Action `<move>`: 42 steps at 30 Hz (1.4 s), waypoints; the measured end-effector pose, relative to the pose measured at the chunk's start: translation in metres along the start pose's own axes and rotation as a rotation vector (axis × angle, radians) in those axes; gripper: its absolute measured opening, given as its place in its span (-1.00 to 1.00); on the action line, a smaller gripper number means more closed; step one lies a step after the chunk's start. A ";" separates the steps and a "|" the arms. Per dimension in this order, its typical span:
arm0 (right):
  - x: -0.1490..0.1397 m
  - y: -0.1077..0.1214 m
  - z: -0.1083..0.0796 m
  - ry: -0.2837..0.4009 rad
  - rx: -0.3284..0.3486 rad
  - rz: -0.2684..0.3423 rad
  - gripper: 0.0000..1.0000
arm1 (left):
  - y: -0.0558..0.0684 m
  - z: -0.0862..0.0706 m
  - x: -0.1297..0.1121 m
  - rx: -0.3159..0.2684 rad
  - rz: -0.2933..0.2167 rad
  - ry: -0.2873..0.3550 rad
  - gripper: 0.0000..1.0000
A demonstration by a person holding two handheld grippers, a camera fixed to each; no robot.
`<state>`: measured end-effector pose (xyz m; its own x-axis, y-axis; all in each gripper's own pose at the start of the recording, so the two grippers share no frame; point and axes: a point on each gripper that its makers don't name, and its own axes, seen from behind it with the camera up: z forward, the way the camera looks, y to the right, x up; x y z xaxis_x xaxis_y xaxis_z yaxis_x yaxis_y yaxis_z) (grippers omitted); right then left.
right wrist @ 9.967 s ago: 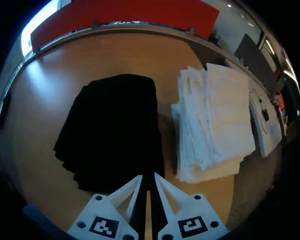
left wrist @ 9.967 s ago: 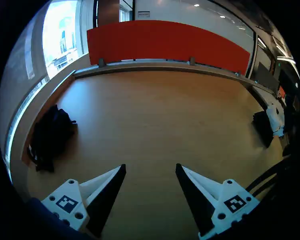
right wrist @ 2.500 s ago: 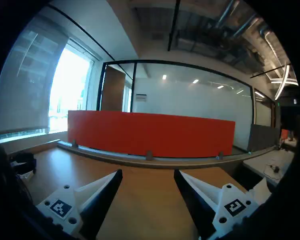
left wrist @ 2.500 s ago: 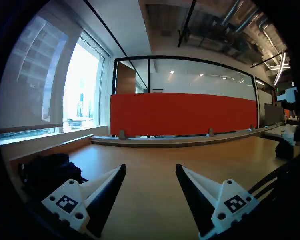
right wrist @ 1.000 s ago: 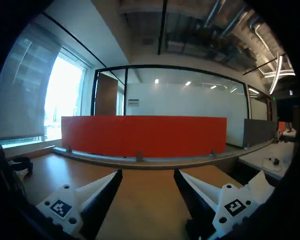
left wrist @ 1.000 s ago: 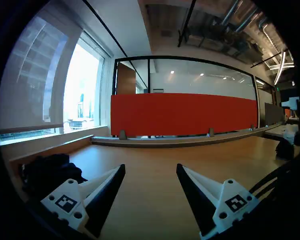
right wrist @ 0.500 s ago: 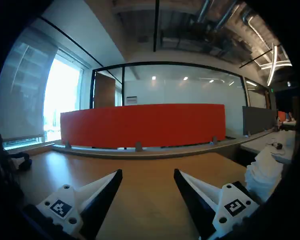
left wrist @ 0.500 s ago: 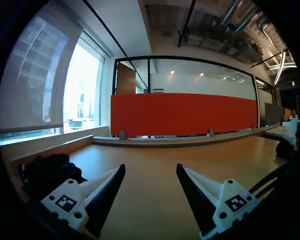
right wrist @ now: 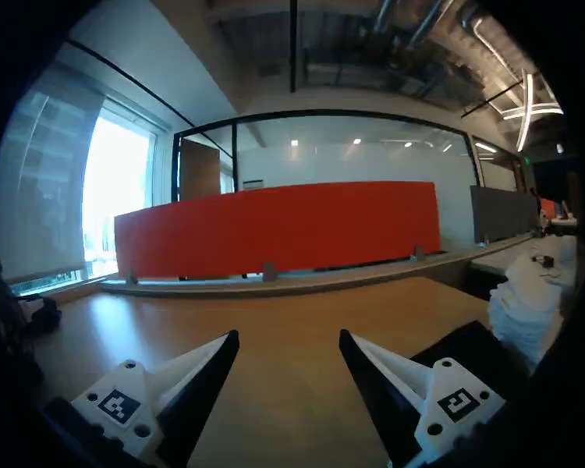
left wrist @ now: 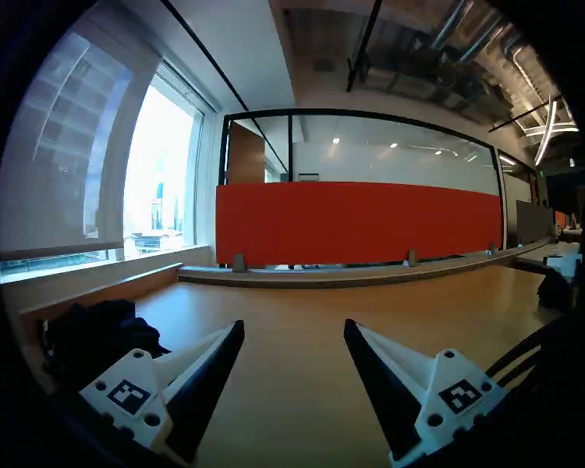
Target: Fold towel
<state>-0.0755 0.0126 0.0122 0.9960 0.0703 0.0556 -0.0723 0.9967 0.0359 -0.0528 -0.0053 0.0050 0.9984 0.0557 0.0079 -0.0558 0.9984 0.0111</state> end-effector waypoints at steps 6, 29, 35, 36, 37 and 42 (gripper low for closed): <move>-0.001 -0.001 -0.004 0.025 0.000 -0.042 0.99 | 0.000 0.000 -0.001 0.000 0.000 0.000 0.89; -0.001 -0.004 -0.005 0.033 -0.015 -0.086 0.99 | 0.000 0.000 -0.001 0.000 0.000 0.000 0.89; -0.002 -0.004 -0.004 0.034 -0.014 -0.087 0.99 | 0.000 0.000 0.000 0.000 0.000 0.000 0.89; -0.002 -0.004 -0.004 0.034 -0.014 -0.087 0.99 | 0.000 0.000 0.000 0.000 0.000 0.000 0.90; -0.002 -0.004 -0.005 0.033 -0.014 -0.087 1.00 | 0.000 0.000 0.000 0.000 0.000 0.000 0.90; -0.002 -0.003 -0.004 0.032 -0.015 -0.086 0.99 | 0.000 0.000 0.000 0.000 0.000 0.000 0.90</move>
<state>-0.0772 0.0094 0.0075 0.9997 -0.0145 0.0205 0.0140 0.9996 0.0244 -0.0527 -0.0051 0.0047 0.9984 0.0558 0.0080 -0.0559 0.9984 0.0113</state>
